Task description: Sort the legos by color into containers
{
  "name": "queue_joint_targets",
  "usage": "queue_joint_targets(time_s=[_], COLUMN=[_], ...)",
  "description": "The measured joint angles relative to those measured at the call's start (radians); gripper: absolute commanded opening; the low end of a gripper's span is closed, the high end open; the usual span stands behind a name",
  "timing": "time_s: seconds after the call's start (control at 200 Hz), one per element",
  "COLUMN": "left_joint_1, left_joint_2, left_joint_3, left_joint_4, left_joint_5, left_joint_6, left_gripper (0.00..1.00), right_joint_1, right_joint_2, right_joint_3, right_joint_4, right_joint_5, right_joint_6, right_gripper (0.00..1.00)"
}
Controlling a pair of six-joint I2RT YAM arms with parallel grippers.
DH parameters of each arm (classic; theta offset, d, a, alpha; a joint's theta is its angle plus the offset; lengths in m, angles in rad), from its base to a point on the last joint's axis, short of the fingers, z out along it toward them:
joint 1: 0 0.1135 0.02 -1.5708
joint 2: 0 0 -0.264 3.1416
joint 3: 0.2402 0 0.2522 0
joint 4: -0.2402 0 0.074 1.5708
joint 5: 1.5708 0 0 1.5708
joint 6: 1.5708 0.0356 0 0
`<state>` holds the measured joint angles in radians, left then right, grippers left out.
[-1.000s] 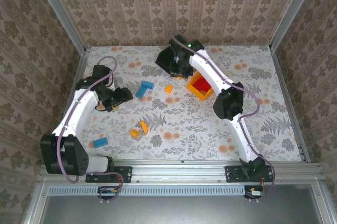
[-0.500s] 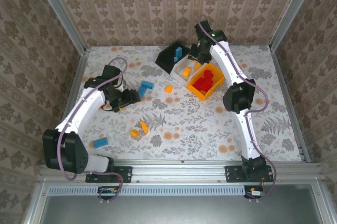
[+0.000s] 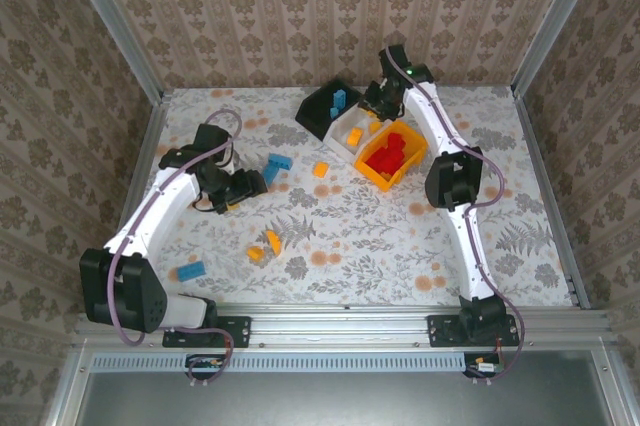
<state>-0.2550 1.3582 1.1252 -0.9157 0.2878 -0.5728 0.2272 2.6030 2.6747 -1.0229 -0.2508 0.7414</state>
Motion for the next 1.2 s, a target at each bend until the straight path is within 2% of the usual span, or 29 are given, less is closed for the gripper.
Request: queue_joint_targets(time_s=[0.99, 1.1, 1.2], left_joint_1=[0.0, 0.0, 0.0], left_joint_2=[0.01, 0.034, 0.054], left_joint_3=[0.001, 0.004, 0.004], left_joint_4=[-0.019, -0.018, -0.011], left_joint_5=[-0.004, -0.004, -0.005], left_joint_6=[-0.002, -0.002, -0.002], left_gripper=[0.72, 0.72, 0.73], right_joint_1=[0.0, 0.008, 0.024], right_joint_2=[0.035, -0.002, -0.074], right_joint_3=[-0.022, -0.07, -0.138], right_joint_4=[0.038, 0.053, 0.054], right_joint_5=[-0.054, -0.074, -0.084], right_joint_6=[0.021, 0.016, -0.01], right_gripper=[0.52, 0.54, 0.59])
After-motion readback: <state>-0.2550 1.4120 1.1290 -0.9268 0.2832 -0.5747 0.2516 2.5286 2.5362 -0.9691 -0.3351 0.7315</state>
